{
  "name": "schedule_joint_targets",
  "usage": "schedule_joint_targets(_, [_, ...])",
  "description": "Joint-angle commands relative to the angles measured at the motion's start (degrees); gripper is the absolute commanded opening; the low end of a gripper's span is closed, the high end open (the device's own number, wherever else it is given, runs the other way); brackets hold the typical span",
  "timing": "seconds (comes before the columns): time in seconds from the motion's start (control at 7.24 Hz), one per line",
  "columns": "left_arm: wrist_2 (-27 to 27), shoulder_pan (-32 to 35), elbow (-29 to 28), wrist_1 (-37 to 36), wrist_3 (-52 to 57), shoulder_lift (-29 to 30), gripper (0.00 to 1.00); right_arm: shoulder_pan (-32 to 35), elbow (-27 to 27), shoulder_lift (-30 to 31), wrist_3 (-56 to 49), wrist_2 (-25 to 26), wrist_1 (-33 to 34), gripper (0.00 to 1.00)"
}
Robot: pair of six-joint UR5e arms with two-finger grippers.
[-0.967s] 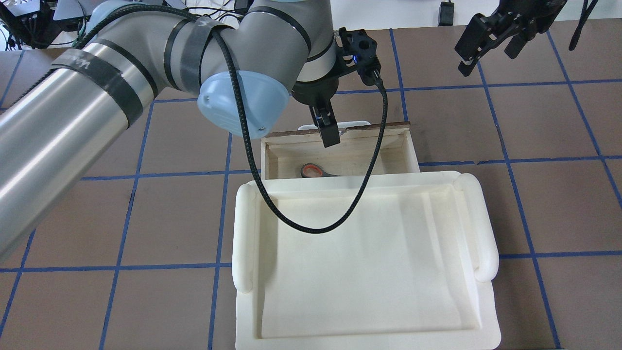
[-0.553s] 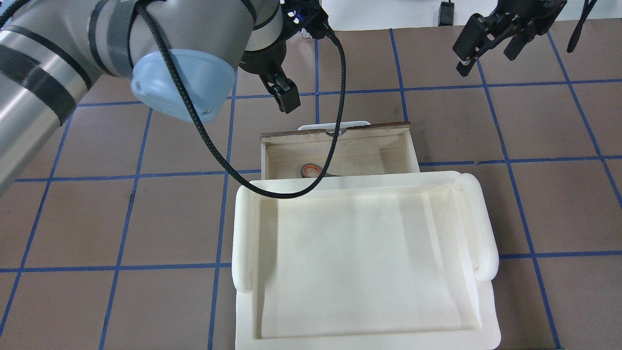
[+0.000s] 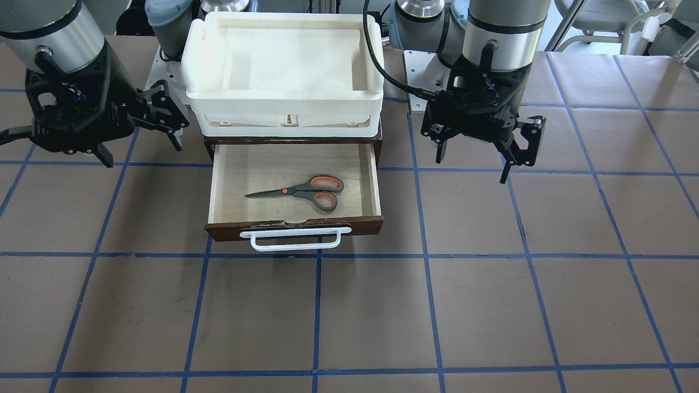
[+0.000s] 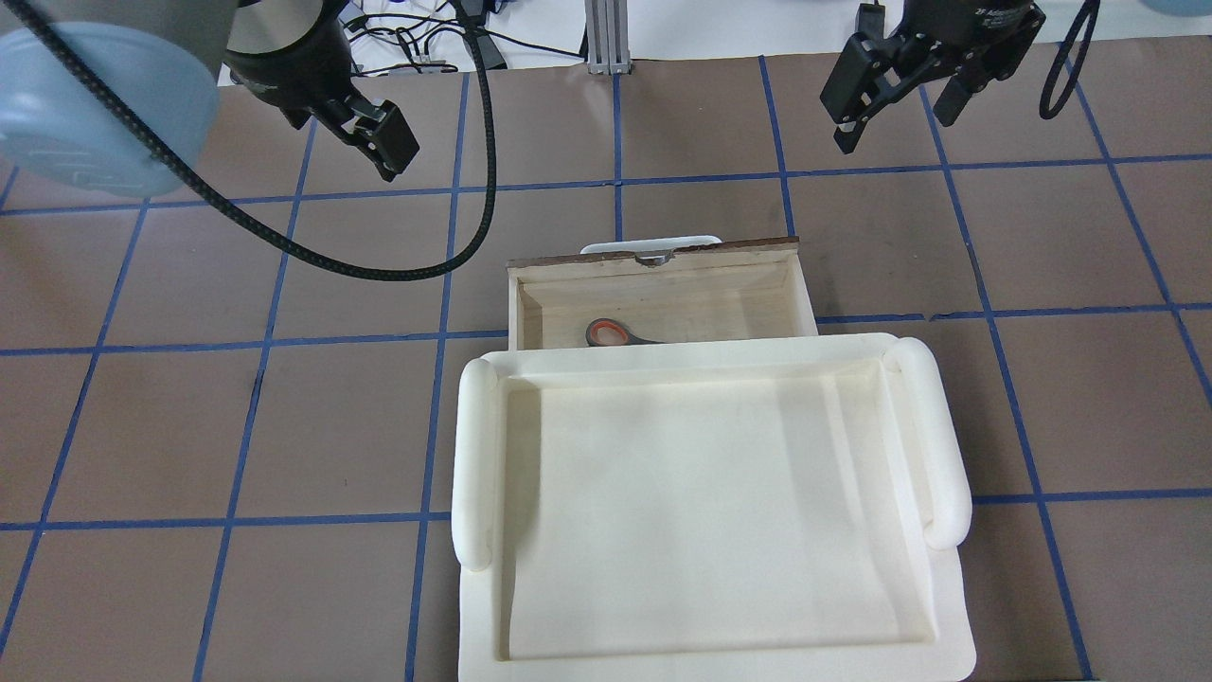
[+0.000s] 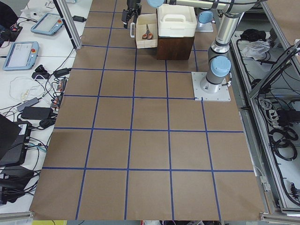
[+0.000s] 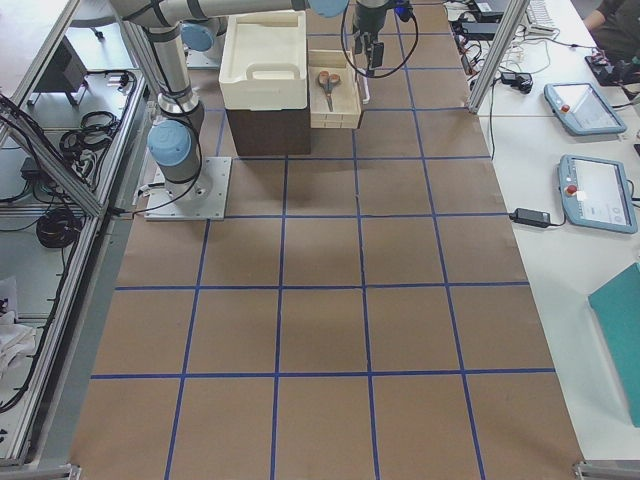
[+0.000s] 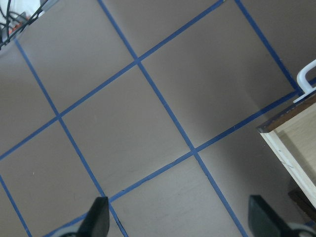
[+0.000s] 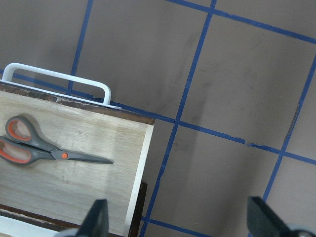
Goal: Place scissors in drawer with both arms
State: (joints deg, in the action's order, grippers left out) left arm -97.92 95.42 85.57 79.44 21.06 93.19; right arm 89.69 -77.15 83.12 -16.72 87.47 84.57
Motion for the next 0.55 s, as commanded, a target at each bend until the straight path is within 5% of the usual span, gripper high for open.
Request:
schedule_joint_targets(0.0, [1.0,-1.7,0.2,0.7,-11.2,-2.1,1.0,0.9,0.0,-0.3,0.7,1.4,0.7,1.0])
schedule_joint_targets(0.41, [5.4,-4.2,1.6,0.6,-18.0,-2.3,1.0,0.9,-0.1,-0.2,1.2,2.0,1.3,1.0])
